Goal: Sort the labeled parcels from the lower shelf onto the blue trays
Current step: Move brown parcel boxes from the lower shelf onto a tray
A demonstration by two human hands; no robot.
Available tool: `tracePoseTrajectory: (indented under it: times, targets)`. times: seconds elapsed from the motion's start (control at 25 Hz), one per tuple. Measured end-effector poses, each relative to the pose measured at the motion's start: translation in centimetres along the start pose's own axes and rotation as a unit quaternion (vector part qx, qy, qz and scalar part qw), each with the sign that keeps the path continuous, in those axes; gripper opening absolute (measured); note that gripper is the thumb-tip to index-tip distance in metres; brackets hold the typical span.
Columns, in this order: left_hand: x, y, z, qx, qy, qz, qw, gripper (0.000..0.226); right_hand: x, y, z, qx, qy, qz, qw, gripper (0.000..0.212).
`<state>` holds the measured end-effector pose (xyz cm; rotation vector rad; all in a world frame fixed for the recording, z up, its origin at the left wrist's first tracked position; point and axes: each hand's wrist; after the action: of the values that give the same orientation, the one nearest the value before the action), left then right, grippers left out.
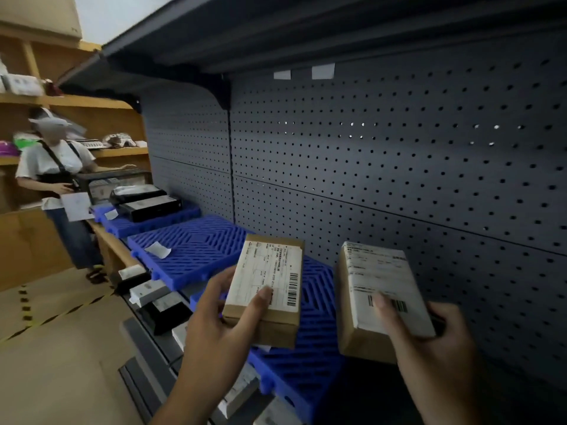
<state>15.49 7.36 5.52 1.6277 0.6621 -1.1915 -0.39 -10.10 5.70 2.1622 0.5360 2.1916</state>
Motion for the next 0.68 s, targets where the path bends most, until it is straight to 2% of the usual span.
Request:
tracePoseTrajectory:
  times: [0.24,0.52,0.68]
  targets:
    - [4.4,10.1,-0.8,0.064,-0.022,-0.022,0.997,0.042,0.0,2.1,7.0,-0.068,-0.060,0.027,0.996,0.067]
    - [10.2,18.9,-1.6,0.211,-0.024,-0.077,0.974,0.063,-0.4,2.2,13.9,-0.204,-0.128,0.092,0.966,0.072]
    - [11.2,20.0,-1.3,0.259,-0.009,-0.100,0.961,0.036,-0.6,1.1,14.9,-0.236,-0.159,0.113,0.952,0.062]
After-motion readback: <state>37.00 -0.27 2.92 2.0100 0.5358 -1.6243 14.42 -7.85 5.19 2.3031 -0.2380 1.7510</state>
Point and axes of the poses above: each hand's wrist, its own y-axis towards the middle knuckle, its own z-axis out of the palm, x = y × z, and after that the axes turned 1 degree about z, right-handed
